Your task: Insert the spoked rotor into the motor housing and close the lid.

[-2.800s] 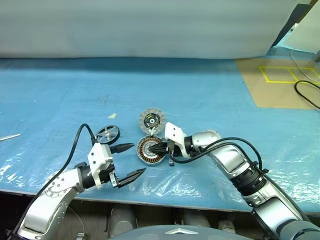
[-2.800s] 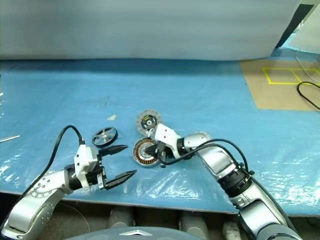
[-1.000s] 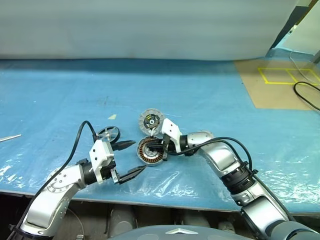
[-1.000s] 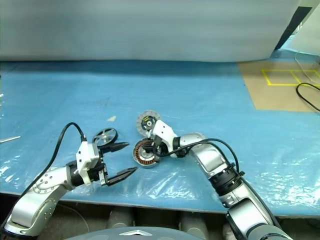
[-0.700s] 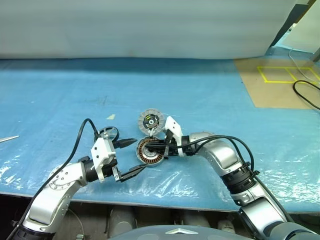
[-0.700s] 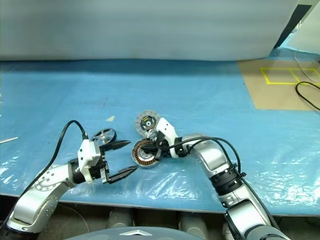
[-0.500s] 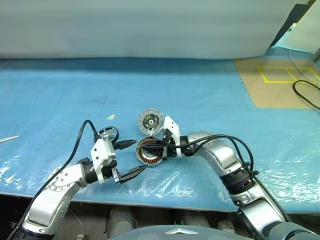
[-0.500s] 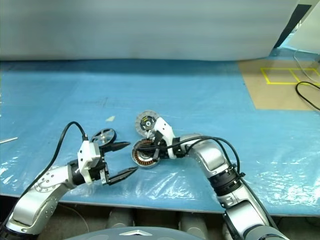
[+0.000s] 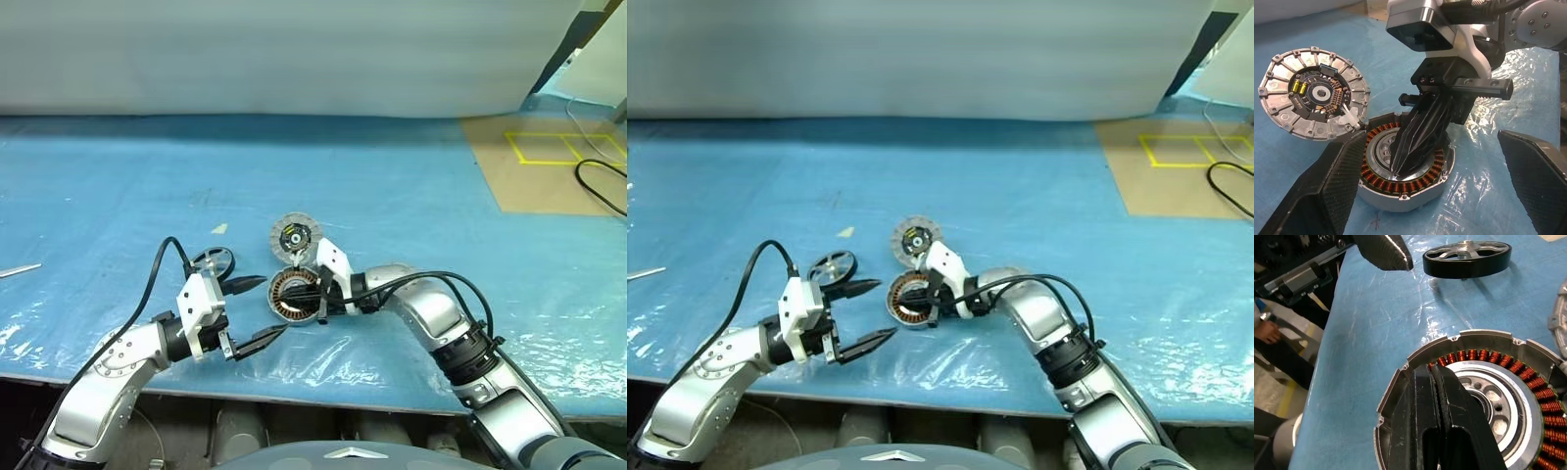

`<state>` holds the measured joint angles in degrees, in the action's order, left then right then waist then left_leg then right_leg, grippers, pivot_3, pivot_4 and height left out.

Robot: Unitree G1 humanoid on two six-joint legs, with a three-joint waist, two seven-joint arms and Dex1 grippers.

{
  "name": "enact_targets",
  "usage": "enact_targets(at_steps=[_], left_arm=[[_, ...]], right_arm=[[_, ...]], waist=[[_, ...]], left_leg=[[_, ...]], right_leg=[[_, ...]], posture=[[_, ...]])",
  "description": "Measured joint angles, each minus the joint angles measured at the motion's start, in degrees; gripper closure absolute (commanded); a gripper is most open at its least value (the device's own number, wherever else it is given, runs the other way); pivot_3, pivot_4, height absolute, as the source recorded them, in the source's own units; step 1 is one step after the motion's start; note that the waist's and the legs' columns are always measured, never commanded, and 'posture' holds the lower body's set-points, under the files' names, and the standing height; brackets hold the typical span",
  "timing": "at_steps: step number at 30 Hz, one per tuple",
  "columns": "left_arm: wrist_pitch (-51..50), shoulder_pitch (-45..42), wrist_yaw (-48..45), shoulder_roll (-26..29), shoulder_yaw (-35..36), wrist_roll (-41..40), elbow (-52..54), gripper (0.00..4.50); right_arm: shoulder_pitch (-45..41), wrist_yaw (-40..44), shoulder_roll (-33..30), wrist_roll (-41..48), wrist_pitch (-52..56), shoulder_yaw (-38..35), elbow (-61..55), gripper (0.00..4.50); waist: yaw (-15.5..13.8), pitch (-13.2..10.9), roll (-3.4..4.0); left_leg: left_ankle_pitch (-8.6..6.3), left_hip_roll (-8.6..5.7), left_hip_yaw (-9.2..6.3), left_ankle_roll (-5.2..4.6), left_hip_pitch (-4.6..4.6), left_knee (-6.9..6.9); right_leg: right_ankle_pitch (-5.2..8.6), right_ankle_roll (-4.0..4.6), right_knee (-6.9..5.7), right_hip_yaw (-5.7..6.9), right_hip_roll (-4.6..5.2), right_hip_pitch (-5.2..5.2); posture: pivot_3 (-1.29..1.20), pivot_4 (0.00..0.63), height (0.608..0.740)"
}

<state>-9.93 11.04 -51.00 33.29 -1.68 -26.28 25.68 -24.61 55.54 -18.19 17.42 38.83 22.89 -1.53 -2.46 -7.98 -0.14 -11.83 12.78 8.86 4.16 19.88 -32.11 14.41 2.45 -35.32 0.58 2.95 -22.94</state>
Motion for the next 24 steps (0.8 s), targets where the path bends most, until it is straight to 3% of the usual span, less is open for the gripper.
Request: enact_targets(at_steps=[11,17,24], left_arm=[[0.0,0.5,0.0,0.0,0.0,0.0,0.0,0.00],[0.0,1.2,0.1,0.0,0.0,0.0,0.5,0.00],[-0.1,1.1,0.7,0.0,0.0,0.0,1.1,0.00]], right_arm=[[-2.1,-4.0,2.8,7.0,7.5,-8.5,-0.4,4.48],[0.0,-3.2,-1.3,1.8,2.6,-1.6,-1.7,4.48],[0.0,-2.5,-1.1,-0.4,-1.3,0.4,-1.2,4.48]], waist=[[0.0,-0.1,0.04],[-0.1,-0.1,0.05],[0.3,-0.1,0.05]], left_leg=[[0.01,0.00,-0.01,0.01,0.17,0.03],[0.01,0.00,-0.01,0.02,0.17,0.02],[0.01,0.03,0.01,0.01,0.09,0.01]], right_leg=[[-0.01,-0.01,0.00,0.02,-0.01,-0.18],[-0.01,-0.01,0.02,0.03,-0.01,-0.16],[-0.01,0.00,-0.03,0.01,-0.02,-0.15]], posture=[[0.00,0.150,0.740],[0.00,0.150,0.740],[0.00,0.150,0.740]])
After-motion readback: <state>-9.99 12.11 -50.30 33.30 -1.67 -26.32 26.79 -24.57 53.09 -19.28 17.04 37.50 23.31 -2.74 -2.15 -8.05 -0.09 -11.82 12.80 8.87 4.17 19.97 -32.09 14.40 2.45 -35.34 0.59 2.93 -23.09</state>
